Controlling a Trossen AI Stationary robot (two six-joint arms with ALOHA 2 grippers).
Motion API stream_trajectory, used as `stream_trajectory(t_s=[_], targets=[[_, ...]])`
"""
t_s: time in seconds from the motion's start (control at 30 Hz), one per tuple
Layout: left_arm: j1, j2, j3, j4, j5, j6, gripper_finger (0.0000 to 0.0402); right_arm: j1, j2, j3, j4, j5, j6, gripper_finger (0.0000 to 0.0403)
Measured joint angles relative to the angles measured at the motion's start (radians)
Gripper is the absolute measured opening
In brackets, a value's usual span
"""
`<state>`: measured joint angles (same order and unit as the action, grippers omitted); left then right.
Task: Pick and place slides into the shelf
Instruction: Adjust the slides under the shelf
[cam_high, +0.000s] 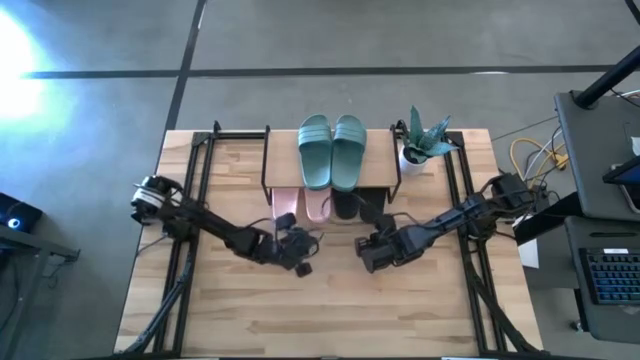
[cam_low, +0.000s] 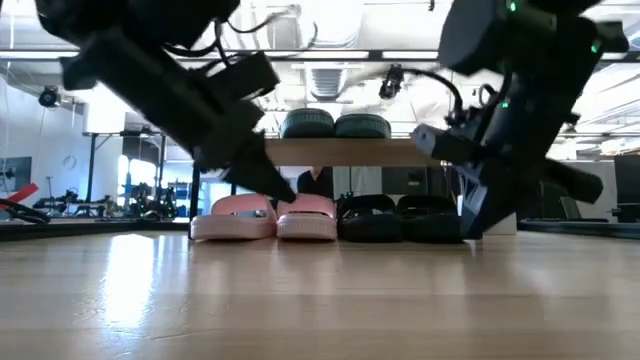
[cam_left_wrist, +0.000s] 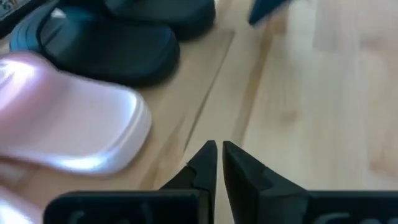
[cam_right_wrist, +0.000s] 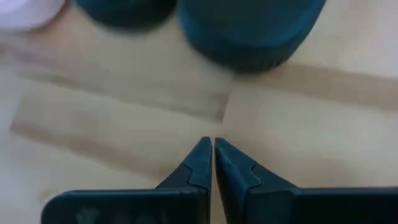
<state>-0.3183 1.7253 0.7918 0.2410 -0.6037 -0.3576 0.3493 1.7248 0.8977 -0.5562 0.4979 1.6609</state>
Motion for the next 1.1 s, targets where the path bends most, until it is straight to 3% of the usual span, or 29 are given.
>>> stream_trajectory(t_s=[0.17,0.53,0.73,0.97,1.1], targets=[[-0.046,-0.008,-0.001,-0.114,-0.009,-0.021,0.0012,-0.03,0.0,-0.054,0.02,0.052,0.015,0.0013],[-0.058,-0.008,-0.012,-0.368,-0.001,-0.378,0.0012,-0.13,0.0,-0.085,0.021,0.159,-0.02,0.0013],[-0.07,-0.01,-0.011,-0.391,-0.002,-0.422,0.0012,-0.154,0.0,-0.085,0.022,0.208,-0.023,0.0013],[-0.069,-0.021,-0.009,-0.394,-0.01,-0.422,0.0012,-0.137,-0.018,-0.083,0.023,0.119,-0.026,0.0013],[-0.055,-0.027,-0.01,-0.448,-0.08,-0.421,0.0012,-0.077,-0.044,-0.059,0.059,0.097,-0.064,0.0013]])
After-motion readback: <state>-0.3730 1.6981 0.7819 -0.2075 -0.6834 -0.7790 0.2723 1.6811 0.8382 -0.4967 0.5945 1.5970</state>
